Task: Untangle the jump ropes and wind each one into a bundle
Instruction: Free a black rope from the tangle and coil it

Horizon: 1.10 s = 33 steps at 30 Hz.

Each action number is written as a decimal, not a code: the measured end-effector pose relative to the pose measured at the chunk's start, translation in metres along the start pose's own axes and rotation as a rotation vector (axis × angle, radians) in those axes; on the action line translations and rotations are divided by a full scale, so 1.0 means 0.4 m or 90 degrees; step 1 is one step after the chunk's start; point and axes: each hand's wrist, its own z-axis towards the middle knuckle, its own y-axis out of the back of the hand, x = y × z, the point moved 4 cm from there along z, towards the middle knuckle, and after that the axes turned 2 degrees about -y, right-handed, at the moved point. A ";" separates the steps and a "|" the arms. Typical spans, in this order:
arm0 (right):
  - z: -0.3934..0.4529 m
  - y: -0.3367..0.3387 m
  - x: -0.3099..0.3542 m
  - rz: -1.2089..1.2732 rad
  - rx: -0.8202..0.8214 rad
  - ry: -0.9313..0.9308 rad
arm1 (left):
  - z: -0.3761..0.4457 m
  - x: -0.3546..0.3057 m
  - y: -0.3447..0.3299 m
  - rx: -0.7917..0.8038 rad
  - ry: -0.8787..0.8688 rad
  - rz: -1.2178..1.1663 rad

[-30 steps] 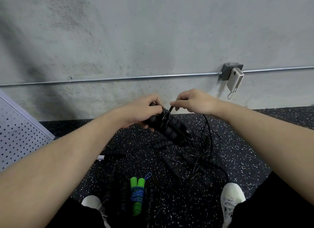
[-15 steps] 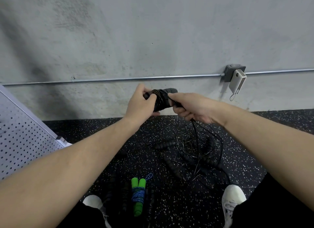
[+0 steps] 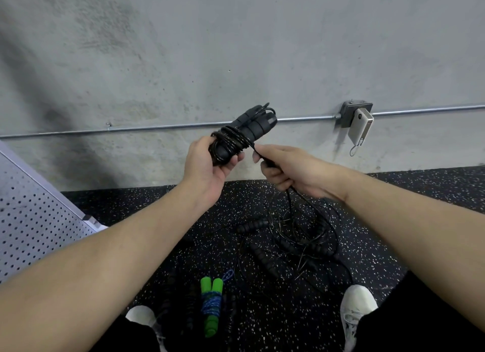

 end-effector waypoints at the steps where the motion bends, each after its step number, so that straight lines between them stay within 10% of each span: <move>1: -0.003 0.007 0.000 -0.025 -0.008 0.004 | -0.002 -0.002 -0.001 0.005 0.020 -0.016; 21: -0.005 0.017 -0.031 -0.160 0.069 0.009 | 0.033 -0.040 0.050 0.036 0.139 -0.108; 33: 0.003 0.068 -0.028 -0.264 -0.109 -0.044 | 0.002 -0.018 0.030 0.203 0.191 0.161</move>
